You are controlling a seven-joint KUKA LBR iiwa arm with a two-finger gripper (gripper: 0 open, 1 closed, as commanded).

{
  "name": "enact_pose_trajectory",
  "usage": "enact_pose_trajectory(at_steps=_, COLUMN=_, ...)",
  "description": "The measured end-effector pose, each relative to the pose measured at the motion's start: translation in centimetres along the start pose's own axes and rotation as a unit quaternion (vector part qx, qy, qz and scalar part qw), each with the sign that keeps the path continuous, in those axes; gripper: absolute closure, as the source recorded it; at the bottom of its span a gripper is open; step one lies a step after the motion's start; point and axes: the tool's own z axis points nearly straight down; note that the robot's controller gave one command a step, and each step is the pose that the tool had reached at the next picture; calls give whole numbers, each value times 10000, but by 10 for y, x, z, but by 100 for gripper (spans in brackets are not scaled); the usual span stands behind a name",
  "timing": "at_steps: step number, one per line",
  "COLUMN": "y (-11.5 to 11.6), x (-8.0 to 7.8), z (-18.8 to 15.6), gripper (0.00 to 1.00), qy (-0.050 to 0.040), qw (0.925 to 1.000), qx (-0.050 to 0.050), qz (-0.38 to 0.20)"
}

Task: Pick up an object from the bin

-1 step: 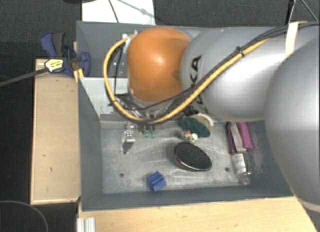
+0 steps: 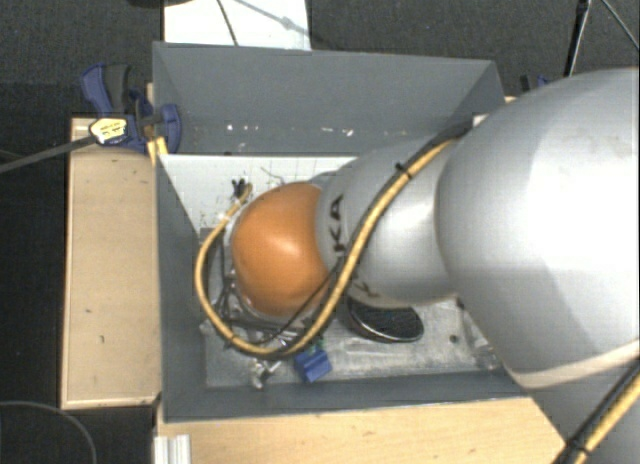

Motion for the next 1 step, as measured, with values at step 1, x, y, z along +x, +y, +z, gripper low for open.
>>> enact_pose_trajectory(at_steps=1, y=-46, x=46, z=-29, gripper=0, qy=49, qw=9920, qx=-6, qz=1262)
